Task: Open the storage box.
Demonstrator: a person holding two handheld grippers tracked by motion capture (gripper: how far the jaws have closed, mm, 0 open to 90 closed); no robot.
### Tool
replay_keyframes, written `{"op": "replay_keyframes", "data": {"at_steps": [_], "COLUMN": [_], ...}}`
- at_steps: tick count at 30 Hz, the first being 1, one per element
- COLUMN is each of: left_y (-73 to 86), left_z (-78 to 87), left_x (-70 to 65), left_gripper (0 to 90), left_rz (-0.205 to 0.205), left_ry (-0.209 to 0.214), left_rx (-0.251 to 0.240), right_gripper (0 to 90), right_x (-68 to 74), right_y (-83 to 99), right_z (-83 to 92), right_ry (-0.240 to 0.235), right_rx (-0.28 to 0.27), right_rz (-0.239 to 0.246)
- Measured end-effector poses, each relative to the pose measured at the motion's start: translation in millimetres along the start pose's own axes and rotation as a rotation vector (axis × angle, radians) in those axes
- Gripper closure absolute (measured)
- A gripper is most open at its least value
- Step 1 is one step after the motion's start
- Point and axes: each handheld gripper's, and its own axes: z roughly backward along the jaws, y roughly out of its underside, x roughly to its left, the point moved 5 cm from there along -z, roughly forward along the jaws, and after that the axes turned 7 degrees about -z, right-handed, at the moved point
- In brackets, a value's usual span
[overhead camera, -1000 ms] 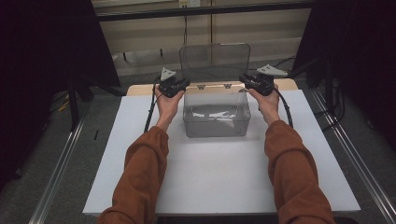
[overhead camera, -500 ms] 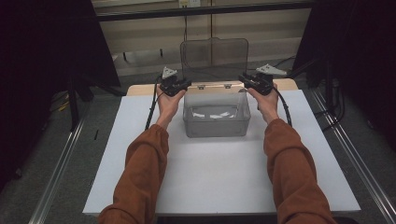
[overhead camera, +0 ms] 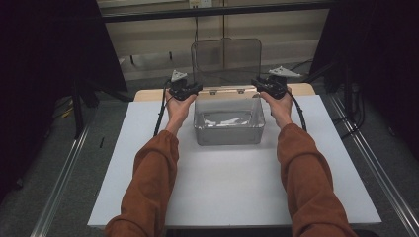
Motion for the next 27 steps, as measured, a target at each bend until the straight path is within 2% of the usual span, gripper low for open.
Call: {"op": "replay_keyframes", "data": {"at_steps": [11, 13, 17, 20, 27], "left_y": [-1.5, -1.5, -2.1, -2.3, -4.4], "left_z": [-1.4, -2.0, -2.8, -3.9, -4.3], "left_x": [1.6, 1.5, 1.4, 0.8, 1.7], "left_gripper": [68.7, 68.5, 67.2, 65.5, 64.7], "left_rz": [0.024, 0.046, 0.059, 0.04, 0.055], "left_ry": [0.006, 0.003, -0.001, -0.005, 0.008], "left_rx": [0.02, 0.024, 0.039, 0.051, 0.082], "right_gripper": [67.3, 66.7, 65.1, 65.0, 63.8], "right_x": [-0.2, -0.8, -0.5, -0.4, -1.4], "right_y": [-1.5, -1.7, -2.1, -2.4, -1.6], "right_z": [-3.5, -4.7, -6.8, -7.0, -8.2], "right_ry": [0.006, 0.005, 0.014, 0.014, 0.008], "right_rx": [0.039, 0.052, 0.072, 0.079, 0.096], "right_rz": [-0.043, -0.058, -0.076, -0.085, -0.083]}}
